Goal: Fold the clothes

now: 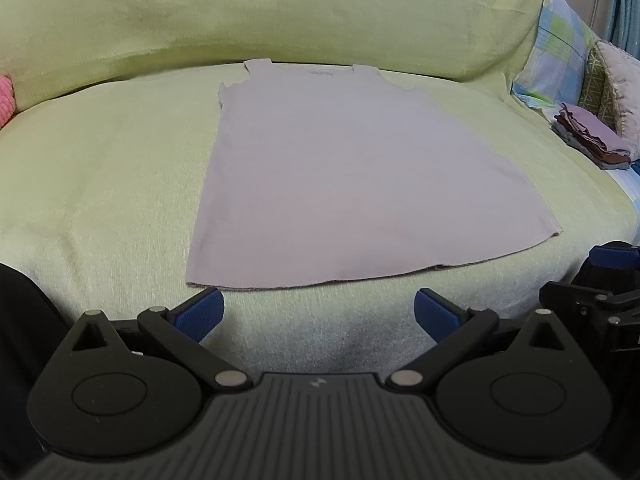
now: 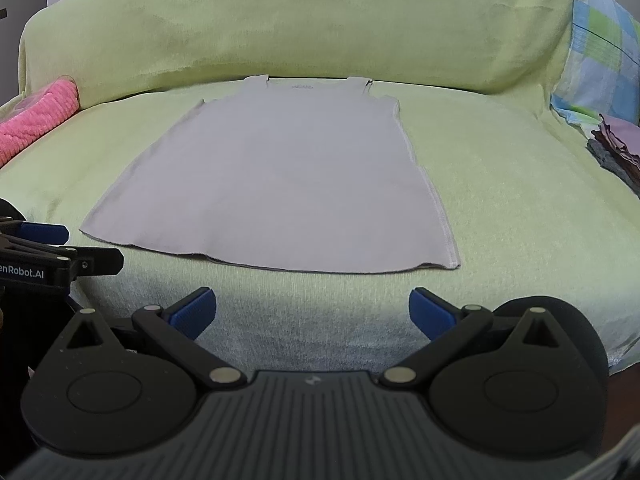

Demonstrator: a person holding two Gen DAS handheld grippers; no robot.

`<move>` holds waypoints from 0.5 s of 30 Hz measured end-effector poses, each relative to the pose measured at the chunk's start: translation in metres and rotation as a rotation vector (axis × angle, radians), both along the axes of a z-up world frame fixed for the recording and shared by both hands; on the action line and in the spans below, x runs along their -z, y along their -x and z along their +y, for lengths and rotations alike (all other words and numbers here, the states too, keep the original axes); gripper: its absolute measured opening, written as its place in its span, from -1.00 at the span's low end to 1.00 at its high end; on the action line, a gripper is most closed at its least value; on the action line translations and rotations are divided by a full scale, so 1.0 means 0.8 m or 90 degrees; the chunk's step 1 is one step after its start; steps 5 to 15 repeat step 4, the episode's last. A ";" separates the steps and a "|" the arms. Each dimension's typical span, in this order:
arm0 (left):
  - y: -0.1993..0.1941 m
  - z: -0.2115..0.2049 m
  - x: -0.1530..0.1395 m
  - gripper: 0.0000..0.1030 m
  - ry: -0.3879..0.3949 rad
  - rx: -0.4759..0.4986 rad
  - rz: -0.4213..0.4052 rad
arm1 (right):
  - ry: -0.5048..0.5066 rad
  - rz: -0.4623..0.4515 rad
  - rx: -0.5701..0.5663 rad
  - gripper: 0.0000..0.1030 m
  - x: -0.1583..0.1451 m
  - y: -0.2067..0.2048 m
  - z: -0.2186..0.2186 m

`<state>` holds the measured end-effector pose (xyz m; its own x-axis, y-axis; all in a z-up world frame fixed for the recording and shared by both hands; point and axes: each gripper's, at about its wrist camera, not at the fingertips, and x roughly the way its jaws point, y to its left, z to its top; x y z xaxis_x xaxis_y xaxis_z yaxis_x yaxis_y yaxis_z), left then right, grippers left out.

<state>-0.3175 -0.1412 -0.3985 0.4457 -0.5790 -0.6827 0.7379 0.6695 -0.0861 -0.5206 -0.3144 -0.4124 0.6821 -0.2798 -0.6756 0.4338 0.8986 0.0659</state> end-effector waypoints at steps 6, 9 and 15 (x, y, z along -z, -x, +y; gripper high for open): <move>0.001 0.001 0.000 0.98 0.004 0.000 0.000 | -0.003 0.003 0.002 0.98 0.001 0.000 0.000; 0.001 0.001 0.000 0.98 0.004 0.000 0.000 | -0.003 0.003 0.002 0.98 0.001 0.000 0.000; 0.001 0.001 0.000 0.98 0.004 0.000 0.000 | -0.003 0.003 0.002 0.98 0.001 0.000 0.000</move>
